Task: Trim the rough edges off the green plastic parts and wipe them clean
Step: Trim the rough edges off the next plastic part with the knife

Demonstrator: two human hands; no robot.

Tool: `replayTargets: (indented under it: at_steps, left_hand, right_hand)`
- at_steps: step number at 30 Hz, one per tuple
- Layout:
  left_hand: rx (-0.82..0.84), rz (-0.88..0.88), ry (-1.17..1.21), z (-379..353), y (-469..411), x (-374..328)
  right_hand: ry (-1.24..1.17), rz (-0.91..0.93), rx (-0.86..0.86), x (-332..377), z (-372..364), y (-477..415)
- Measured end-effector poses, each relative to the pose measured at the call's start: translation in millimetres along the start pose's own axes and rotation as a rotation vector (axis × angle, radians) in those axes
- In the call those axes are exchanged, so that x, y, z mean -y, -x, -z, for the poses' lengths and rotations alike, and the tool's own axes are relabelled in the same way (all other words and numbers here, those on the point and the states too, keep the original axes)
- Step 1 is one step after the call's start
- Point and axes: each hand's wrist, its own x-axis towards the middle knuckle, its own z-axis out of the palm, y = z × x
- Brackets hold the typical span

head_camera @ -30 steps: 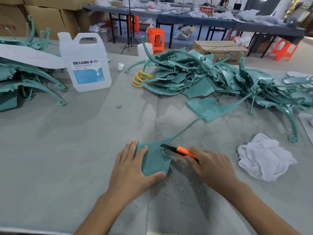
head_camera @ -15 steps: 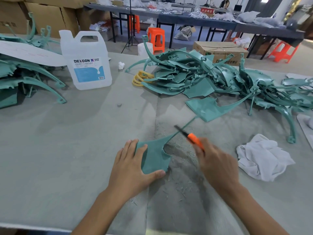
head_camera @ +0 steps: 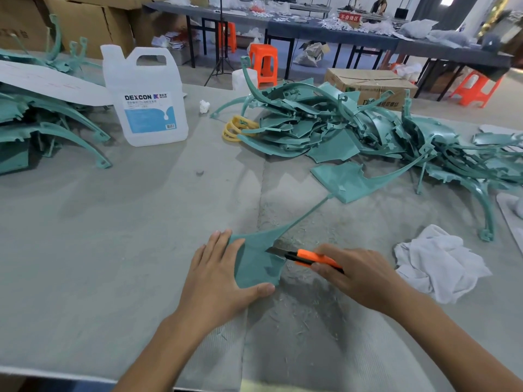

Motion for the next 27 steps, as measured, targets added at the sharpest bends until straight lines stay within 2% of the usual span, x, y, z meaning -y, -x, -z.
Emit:
replayTargets:
  at_steps: [10,12,15,17,19,22,27]
  left_hand:
    - [0.117,-0.067,0.057,10.5,-1.4,7.7]
    - [0.132,-0.079,0.069,13.6,-2.3,8.9]
    - [0.125,-0.08,0.076,15.3,-2.2,9.9]
    - [0.121,-0.082,0.077,14.1,-0.9,8.9]
    - [0.119,-0.08,0.084,13.3,-0.8,8.2]
    - [0.119,-0.075,0.075,13.2,-2.6,8.7]
    - [0.119,-0.076,0.088,12.7,-3.1,9.7]
  right_hand:
    - [-0.039,0.074,0.171,-15.6,-0.3,-10.1]
    - [0.002,0.089,0.147,-13.9,1.1,-14.4]
    - [0.113,0.013,0.047,-13.8,0.4,-17.5]
    - [0.073,-0.019,0.042,-14.0,-2.8,-13.9]
    - [-0.012,0.006,0.078,-11.4,-4.1,-9.7]
    - [-0.003,0.048,0.117,-9.5,-2.7,-11.3]
    - [0.157,0.058,0.001,-8.3,1.4,-13.9]
